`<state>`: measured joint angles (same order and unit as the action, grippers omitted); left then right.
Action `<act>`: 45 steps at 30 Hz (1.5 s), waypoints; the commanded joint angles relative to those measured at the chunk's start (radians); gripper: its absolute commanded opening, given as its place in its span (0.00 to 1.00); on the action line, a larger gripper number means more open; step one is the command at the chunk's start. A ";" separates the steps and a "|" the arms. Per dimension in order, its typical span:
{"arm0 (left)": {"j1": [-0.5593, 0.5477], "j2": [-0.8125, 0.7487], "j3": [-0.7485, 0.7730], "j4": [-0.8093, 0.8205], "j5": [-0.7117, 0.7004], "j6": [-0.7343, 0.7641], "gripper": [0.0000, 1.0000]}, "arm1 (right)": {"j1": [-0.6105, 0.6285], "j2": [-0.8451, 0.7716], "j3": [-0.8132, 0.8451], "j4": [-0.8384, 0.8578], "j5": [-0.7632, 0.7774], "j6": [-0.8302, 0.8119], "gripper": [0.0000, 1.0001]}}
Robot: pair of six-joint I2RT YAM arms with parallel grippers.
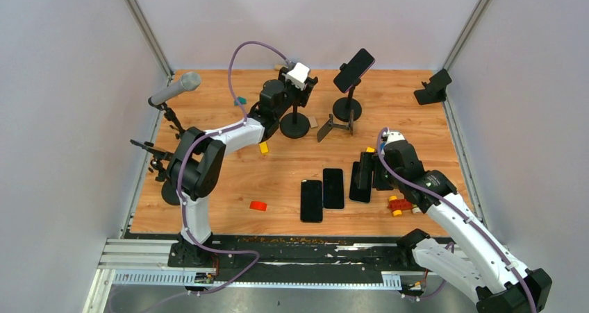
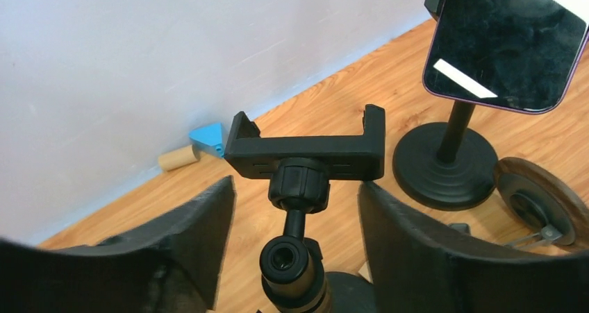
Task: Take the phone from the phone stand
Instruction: Move the phone stand to the center of the board, then move the phone stand with the phone to the center of the board.
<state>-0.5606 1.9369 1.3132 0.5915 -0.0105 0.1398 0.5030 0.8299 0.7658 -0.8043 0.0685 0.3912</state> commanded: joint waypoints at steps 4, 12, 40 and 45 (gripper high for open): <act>0.005 -0.063 0.016 0.055 -0.010 0.010 0.88 | 0.005 0.001 0.001 0.015 -0.012 0.011 0.84; -0.003 -0.187 0.027 -0.073 0.022 -0.060 1.00 | 0.005 -0.011 0.007 0.014 0.010 0.009 0.84; -0.017 -0.824 0.030 -0.833 -0.084 -0.341 1.00 | 0.006 -0.113 0.029 -0.001 0.217 0.105 1.00; 0.007 -1.018 -0.034 -0.963 -0.200 -0.379 1.00 | 0.005 -0.083 0.026 0.007 0.182 0.080 1.00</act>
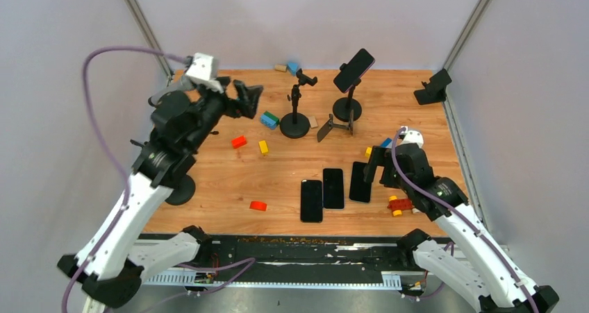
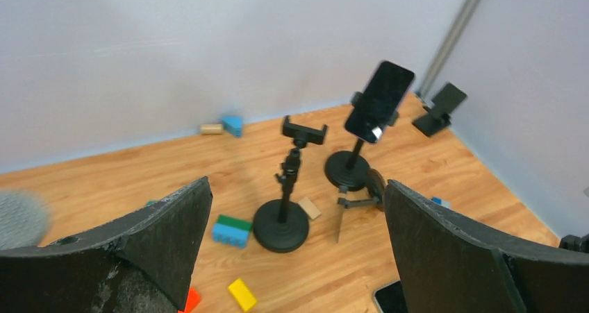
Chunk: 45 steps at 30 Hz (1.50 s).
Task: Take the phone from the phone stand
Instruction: Move the phone stand with the phone to the center of the board.
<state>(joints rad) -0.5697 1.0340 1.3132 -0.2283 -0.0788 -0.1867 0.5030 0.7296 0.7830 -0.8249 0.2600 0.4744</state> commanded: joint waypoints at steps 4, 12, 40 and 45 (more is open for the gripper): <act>0.016 -0.237 -0.017 -0.307 -0.252 -0.051 1.00 | 0.005 0.065 0.013 0.027 -0.031 -0.017 1.00; 0.015 -0.261 -0.160 -0.474 -0.099 -0.206 1.00 | 0.005 0.125 0.019 0.028 -0.065 -0.031 0.99; 0.015 -0.060 -0.342 -0.722 0.022 -0.367 1.00 | 0.005 0.135 0.016 0.028 -0.078 -0.040 0.99; 0.017 -0.112 -0.362 -0.647 0.008 -0.380 1.00 | 0.005 0.137 0.019 0.028 -0.082 -0.044 0.99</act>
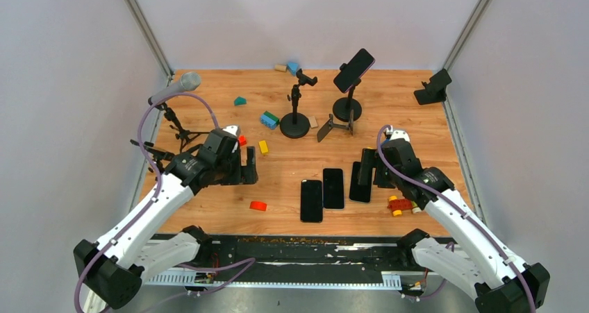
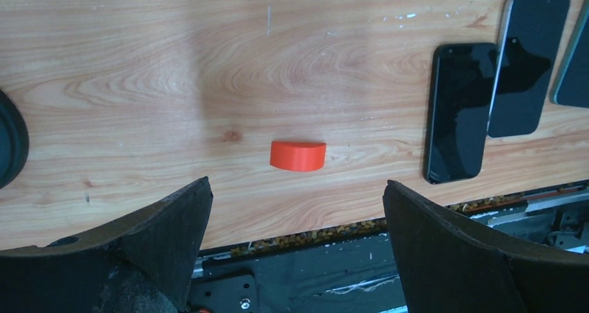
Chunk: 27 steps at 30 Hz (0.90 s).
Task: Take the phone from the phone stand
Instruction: Move the phone stand with the phone to the center of the board.
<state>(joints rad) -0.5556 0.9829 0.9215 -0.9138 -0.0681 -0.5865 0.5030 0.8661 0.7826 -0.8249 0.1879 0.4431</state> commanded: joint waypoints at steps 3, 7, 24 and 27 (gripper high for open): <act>0.001 -0.083 0.061 0.017 -0.033 0.038 1.00 | 0.005 -0.002 0.015 0.029 -0.012 -0.007 0.99; 0.002 -0.158 0.095 -0.020 -0.098 0.035 1.00 | 0.006 0.006 0.016 0.031 -0.014 -0.011 0.99; 0.001 -0.271 0.546 -0.235 -0.552 0.135 1.00 | 0.006 0.049 0.020 0.038 -0.037 -0.025 0.99; 0.002 -0.224 0.599 -0.252 -0.597 0.141 1.00 | 0.006 0.052 0.021 0.037 -0.041 -0.028 0.99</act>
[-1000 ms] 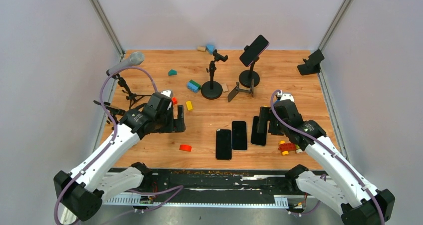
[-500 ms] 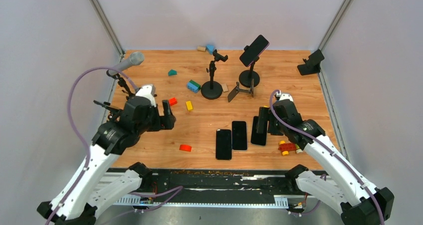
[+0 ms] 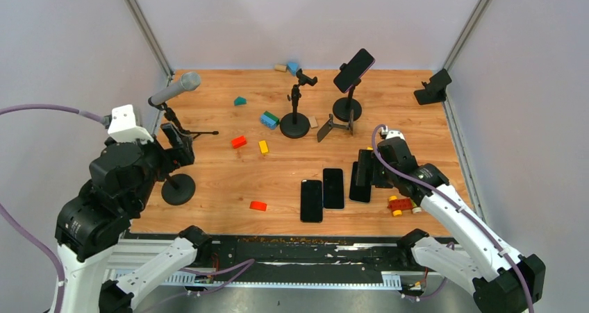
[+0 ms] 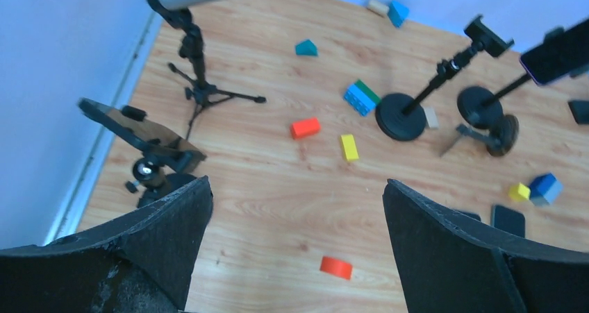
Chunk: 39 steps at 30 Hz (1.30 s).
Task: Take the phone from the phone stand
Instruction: Move the phone stand with the phone to the center of the board.
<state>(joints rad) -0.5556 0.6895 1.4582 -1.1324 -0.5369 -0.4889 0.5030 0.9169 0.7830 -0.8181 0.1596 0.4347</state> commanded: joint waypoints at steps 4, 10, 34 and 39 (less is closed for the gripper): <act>0.002 0.118 0.063 -0.065 -0.201 0.004 1.00 | 0.005 0.004 0.022 0.030 -0.019 -0.021 0.99; 0.002 0.085 0.038 -0.051 -0.399 -0.026 1.00 | 0.006 0.012 0.024 0.030 -0.030 -0.028 0.99; 0.002 -0.209 -0.481 0.055 -0.328 -0.128 0.93 | 0.005 0.056 0.021 0.044 -0.080 -0.040 0.98; 0.002 -0.225 -0.537 0.133 -0.390 -0.070 0.94 | 0.005 0.051 0.021 0.044 -0.084 -0.044 0.98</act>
<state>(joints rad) -0.5556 0.4702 0.9424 -1.1053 -0.8688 -0.5877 0.5030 0.9783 0.7830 -0.8097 0.0849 0.3977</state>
